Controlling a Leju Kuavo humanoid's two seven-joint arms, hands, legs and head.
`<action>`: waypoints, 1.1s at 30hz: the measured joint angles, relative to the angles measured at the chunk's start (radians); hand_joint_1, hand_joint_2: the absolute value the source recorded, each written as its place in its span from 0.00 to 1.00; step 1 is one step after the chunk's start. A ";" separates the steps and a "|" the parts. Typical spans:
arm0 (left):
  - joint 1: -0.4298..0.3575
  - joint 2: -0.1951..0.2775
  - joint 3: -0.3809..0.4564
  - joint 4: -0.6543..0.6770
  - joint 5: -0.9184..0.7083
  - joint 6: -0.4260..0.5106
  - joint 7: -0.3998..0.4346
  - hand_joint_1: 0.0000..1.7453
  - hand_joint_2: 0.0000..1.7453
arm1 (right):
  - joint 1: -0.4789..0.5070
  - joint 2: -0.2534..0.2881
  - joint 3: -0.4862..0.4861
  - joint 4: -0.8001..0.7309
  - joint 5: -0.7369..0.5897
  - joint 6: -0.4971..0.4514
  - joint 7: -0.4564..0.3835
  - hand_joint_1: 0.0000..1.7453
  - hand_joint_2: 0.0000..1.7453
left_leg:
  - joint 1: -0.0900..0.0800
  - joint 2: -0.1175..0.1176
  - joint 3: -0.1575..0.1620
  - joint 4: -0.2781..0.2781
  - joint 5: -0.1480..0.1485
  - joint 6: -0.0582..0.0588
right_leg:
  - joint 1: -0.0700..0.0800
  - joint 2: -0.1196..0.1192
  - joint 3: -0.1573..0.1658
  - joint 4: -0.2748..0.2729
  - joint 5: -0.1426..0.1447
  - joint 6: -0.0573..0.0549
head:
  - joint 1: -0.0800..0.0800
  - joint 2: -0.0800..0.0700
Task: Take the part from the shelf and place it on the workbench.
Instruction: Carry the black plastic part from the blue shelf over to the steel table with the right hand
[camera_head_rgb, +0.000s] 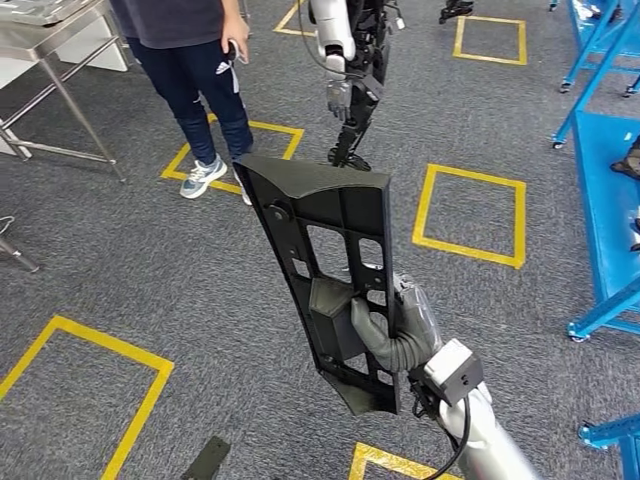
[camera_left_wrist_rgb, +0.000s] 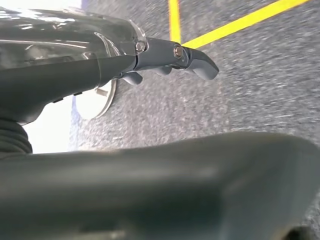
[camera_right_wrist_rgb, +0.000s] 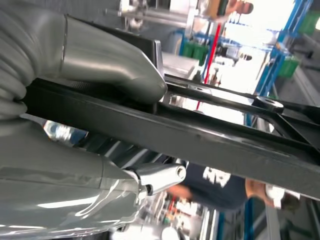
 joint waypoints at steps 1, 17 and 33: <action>0.001 0.000 0.000 0.000 0.000 -0.001 0.002 0.00 1.00 | 0.001 0.000 0.000 0.001 0.000 0.001 0.000 1.00 1.00 | 0.002 0.003 -0.007 0.008 0.010 -0.001 | 0.000 -0.013 0.003 0.000 -0.003 0.001 | 0.000 0.000; -0.003 0.001 0.000 0.000 0.001 -0.011 0.010 0.00 1.00 | 0.024 -0.004 -0.001 0.015 -0.003 0.004 0.001 1.00 1.00 | -0.015 -0.033 0.137 -0.267 0.122 0.054 | 0.002 0.027 -0.097 0.240 -0.108 0.037 | 0.003 0.000; 0.003 0.003 0.000 0.000 0.001 -0.011 0.012 0.00 1.00 | 0.032 -0.002 -0.001 0.019 -0.010 0.004 0.002 1.00 1.00 | 0.005 0.012 0.015 -0.048 0.059 -0.003 | -0.003 -0.034 0.023 -0.007 -0.015 0.008 | 0.002 0.000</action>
